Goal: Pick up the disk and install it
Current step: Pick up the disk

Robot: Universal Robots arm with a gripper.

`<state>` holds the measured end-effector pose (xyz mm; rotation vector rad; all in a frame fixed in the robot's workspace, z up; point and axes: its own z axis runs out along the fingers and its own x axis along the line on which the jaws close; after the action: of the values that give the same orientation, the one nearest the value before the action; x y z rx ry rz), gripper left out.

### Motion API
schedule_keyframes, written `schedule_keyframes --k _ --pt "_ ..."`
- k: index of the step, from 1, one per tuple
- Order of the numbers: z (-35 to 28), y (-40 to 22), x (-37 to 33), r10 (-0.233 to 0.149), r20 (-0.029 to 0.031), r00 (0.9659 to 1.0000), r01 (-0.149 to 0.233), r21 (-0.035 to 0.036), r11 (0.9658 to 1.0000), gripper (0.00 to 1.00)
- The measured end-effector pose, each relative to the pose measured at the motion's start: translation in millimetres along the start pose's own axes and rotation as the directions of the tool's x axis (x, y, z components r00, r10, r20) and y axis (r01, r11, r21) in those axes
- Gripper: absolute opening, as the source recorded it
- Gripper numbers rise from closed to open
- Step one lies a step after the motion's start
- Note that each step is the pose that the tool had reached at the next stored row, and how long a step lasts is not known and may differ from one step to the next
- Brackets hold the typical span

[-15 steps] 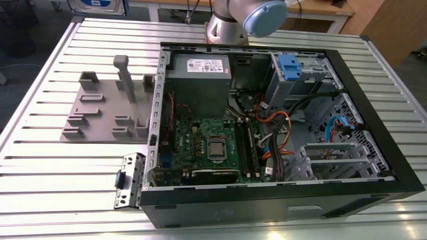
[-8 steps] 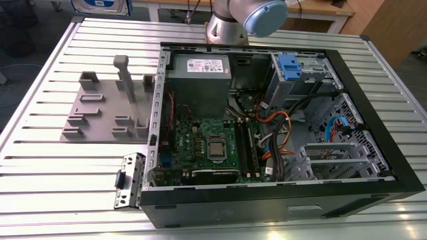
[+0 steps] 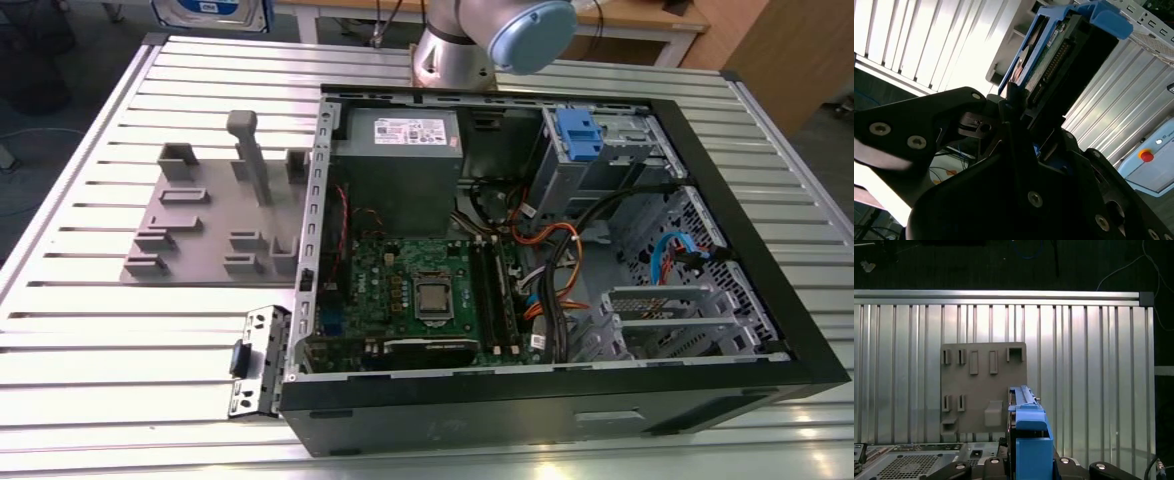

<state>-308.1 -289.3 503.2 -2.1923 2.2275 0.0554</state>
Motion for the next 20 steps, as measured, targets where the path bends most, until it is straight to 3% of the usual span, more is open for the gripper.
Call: schedule_keyframes --k 20 --pt "-0.4 -25.8 0.5 0.0 0.0 1.0 0.0 -0.0008 1.0 0.36"
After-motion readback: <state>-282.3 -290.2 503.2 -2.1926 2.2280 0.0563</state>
